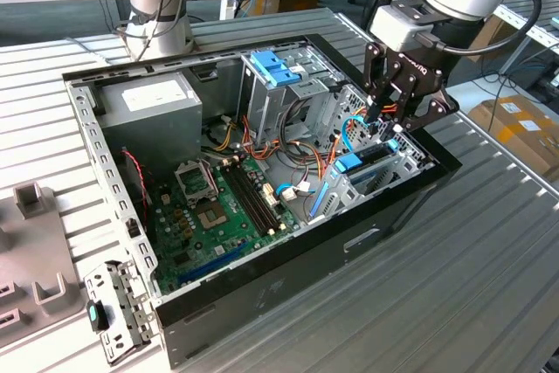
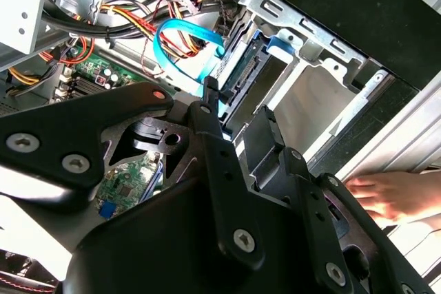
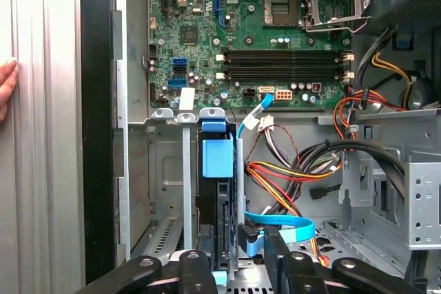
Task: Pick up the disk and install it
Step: 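Insert the first disk wire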
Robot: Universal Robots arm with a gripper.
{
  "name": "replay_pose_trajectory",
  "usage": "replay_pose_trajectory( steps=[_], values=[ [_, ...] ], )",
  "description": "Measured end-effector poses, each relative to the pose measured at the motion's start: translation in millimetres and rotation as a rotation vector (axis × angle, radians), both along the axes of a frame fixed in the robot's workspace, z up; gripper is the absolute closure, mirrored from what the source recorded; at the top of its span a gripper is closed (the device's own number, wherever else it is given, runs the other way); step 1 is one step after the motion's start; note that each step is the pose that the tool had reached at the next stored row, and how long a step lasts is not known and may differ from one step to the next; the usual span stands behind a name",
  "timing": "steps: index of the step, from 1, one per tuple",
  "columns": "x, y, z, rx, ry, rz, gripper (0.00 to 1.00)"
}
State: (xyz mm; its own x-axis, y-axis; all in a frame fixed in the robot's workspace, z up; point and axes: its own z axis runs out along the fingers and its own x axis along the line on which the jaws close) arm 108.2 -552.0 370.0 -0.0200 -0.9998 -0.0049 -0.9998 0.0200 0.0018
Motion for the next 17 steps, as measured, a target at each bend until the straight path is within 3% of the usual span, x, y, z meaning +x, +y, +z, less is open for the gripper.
replay_pose_trajectory(
  steps=[2,4,7,14,15,17],
  values=[
    [0.1,0.0,0.0,0.0000,0.0000,0.000,0.65],
    [0.1,0.0,0.0,0.0000,0.0000,0.000,0.65],
    [0.2,0.0,0.0,0.0000,0.0000,0.000,0.84],
    [0.4,-0.1,0.0,0.0013,-0.0013,0.000,0.84],
    [0.1,-0.1,-0.1,0.0030,-0.0046,0.000,0.84],
    [-2.4,-0.6,-0.9,0.0070,-0.0227,0.002,0.84]
  ],
)
